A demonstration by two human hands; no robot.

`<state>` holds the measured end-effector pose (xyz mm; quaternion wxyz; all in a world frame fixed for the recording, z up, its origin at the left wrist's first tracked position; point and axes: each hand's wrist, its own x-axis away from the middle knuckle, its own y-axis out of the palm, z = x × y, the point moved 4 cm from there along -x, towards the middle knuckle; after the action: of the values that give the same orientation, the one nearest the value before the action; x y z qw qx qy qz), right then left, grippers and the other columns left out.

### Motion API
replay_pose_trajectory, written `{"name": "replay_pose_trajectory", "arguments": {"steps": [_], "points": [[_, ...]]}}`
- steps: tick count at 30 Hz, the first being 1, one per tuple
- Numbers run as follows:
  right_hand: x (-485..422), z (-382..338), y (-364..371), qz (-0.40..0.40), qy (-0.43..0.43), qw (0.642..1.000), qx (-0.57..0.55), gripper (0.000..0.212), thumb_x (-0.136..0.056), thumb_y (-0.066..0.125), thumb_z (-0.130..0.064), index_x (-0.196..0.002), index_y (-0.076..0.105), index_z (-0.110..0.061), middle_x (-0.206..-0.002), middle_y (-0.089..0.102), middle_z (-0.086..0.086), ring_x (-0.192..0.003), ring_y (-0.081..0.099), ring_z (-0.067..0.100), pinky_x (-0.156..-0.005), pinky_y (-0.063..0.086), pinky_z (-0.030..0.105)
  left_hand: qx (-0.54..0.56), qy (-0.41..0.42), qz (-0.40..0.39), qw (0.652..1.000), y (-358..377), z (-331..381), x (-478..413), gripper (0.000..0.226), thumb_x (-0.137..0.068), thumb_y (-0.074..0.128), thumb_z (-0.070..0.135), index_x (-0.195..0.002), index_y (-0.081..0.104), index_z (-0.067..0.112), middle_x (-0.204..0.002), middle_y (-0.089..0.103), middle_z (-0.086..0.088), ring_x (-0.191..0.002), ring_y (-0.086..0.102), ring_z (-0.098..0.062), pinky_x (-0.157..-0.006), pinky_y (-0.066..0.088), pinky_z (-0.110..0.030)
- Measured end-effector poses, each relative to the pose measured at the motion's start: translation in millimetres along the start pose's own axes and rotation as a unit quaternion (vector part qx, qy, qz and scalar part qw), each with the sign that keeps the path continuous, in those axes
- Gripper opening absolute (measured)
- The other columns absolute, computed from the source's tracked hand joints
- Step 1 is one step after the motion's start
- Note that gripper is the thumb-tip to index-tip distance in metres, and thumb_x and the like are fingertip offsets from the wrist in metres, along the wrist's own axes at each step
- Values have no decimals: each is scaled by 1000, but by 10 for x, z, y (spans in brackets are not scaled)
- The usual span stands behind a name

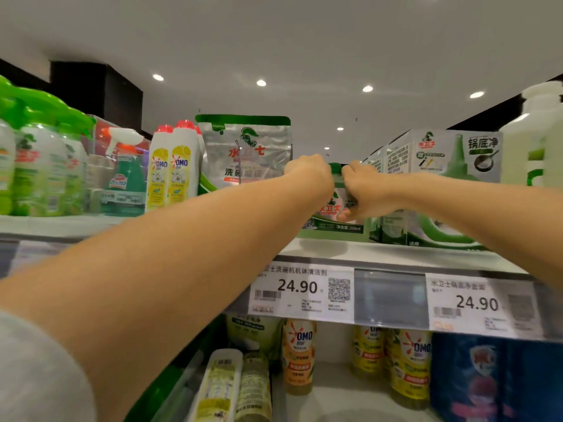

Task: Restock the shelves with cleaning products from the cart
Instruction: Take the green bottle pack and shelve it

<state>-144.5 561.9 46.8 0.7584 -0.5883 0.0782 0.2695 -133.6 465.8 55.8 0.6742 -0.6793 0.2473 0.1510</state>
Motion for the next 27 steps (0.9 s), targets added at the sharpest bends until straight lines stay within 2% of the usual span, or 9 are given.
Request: {"name": "replay_pose_trajectory", "arguments": {"steps": [5, 8, 12, 14, 16, 20, 24, 25, 27], "points": [[42, 104, 164, 12, 103, 975, -199, 90, -80, 75, -28, -144, 15, -11, -143, 24, 15, -130, 31, 36, -110, 33, 47, -19, 13, 9, 1000, 16, 20, -24, 26, -95, 51, 10, -120, 53, 4, -75, 38, -4, -63, 39, -15, -61, 35, -27], [35, 158, 185, 22, 182, 881, -436, 111, -79, 78, -23, -152, -5, -10, -154, 16, 21, -140, 22, 40, -113, 28, 50, -29, 15, 8, 999, 22, 45, -34, 25, -96, 49, 11, -119, 54, 4, -71, 38, -3, -65, 43, -17, -71, 37, -28], [-62, 99, 234, -4, 193, 749, -634, 66, -86, 64, -41, -141, 38, -15, -149, 39, 12, -133, 40, 31, -109, 34, 53, -22, -4, -25, 999, 43, 34, -78, 31, -94, 50, 9, -124, 51, 4, -72, 40, -4, -64, 45, -17, -73, 39, -29], [-65, 92, 218, 7, 191, 698, -690, 36, -89, 57, -48, -110, 55, -18, -124, 61, 11, -103, 61, 25, -94, 49, 44, -22, -4, -34, 999, 52, 21, -78, 31, -92, 51, 9, -123, 50, 5, -73, 40, -4, -60, 40, -16, -73, 39, -30], [-54, 157, 232, 23, 200, 655, -728, 33, -87, 56, -54, -89, 50, -21, -96, 69, 8, -81, 67, 22, -76, 56, 38, -23, 1, -27, 999, 57, 13, -87, 28, -91, 52, 8, -119, 51, 5, -74, 39, -5, -60, 40, -18, -74, 39, -32], [-50, 228, 262, 21, 190, 644, -740, 35, -86, 51, -64, -84, 45, -29, -79, 76, 5, -69, 74, 23, -67, 59, 39, -21, -8, -29, 999, 53, 21, -94, 30, -92, 53, 10, -121, 51, 3, -73, 39, -6, -60, 39, -19, -73, 40, -32], [-63, 230, 251, 37, 221, 663, -715, 38, -95, 33, -63, -85, 45, -27, -66, 74, 3, -56, 71, 18, -57, 52, 34, -33, -4, -28, 999, 24, 24, -33, 23, -93, 53, 12, -115, 52, 4, -71, 39, -4, -58, 39, -15, -53, 33, -26], [-59, 228, 250, 46, 230, 655, -718, 39, -96, 30, -62, -93, 48, -27, -73, 75, 5, -60, 72, 18, -61, 53, 37, -40, 2, -29, 999, 25, 26, -23, 24, -94, 53, 12, -116, 52, 4, -72, 39, -4, -59, 40, -15, -56, 36, -27], [-58, 211, 258, 54, 230, 633, -738, 53, -95, 32, -63, -130, 44, -25, -115, 70, 11, -93, 72, 24, -90, 52, 50, -58, 15, -49, 997, 33, 42, 12, 29, -95, 48, 10, -123, 49, 1, -80, 45, -6, -72, 49, -18, -74, 44, -31]]}}
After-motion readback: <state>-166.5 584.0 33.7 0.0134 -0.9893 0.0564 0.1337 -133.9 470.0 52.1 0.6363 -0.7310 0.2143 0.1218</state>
